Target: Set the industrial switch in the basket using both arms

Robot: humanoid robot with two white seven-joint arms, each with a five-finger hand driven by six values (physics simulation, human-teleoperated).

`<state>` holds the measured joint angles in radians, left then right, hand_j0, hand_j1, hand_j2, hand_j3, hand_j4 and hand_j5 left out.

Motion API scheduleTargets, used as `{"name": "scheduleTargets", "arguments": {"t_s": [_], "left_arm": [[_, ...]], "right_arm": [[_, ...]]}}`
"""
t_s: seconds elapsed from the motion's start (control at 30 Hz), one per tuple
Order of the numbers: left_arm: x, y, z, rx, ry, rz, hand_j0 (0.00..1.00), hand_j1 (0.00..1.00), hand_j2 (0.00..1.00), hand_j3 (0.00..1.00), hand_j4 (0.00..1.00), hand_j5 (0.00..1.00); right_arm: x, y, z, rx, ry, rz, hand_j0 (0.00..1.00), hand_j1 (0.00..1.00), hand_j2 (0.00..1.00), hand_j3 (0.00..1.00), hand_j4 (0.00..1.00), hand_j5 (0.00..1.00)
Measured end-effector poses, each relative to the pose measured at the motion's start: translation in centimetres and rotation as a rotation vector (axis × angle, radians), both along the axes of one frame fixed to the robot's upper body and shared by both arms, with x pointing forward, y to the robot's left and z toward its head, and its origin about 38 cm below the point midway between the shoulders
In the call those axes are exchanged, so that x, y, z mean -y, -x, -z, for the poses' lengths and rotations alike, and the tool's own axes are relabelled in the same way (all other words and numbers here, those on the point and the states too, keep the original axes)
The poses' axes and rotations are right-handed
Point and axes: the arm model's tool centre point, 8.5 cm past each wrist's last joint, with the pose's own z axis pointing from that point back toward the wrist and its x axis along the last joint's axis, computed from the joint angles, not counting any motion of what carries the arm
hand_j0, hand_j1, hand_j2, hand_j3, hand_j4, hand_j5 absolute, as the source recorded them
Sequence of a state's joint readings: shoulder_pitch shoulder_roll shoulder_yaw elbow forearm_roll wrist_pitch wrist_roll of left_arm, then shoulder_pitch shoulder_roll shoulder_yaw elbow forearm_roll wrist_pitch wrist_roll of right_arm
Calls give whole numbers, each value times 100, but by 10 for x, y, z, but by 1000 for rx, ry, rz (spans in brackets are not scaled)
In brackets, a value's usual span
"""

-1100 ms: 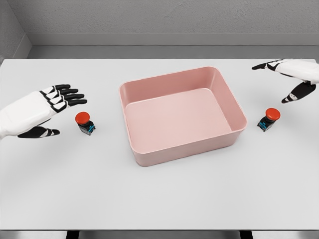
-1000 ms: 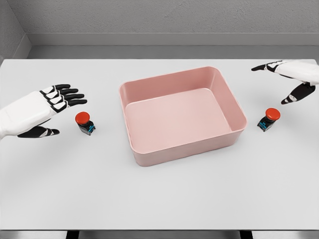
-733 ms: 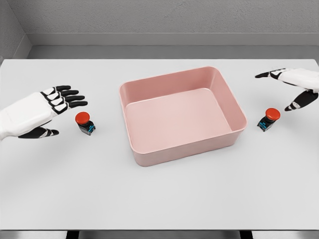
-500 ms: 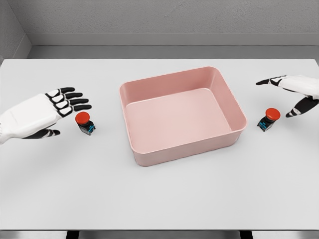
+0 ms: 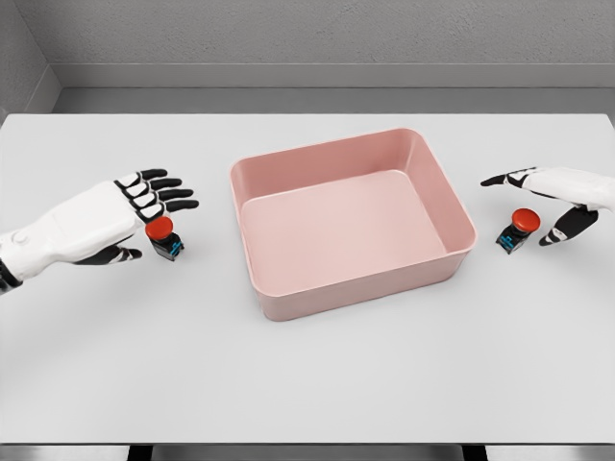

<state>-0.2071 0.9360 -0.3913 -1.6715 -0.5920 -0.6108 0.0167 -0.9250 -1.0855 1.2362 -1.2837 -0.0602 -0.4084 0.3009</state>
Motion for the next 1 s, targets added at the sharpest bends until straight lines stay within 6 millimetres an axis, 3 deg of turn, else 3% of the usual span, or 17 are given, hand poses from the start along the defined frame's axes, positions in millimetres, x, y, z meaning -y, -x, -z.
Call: {"name": "scheduleTargets", "arguments": {"t_s": [0.3,0.57,1.0], "left_arm": [[-4,-19,12,-23,4,-37,100,100,100,100,100,100],[6,-17,30,-68,8,-21,100,100,100,100,100,100],[-6,-24,36,-84,-1,-62,100,100,100,100,100,100]], "right_arm": [[1,4,9,-24,9,-2,91,91,91,91,91,91],[-2,4,10,-27,10,-10,86,86,86,86,86,86],[-2,5,11,-30,8,-21,77,77,77,77,77,77]]}}
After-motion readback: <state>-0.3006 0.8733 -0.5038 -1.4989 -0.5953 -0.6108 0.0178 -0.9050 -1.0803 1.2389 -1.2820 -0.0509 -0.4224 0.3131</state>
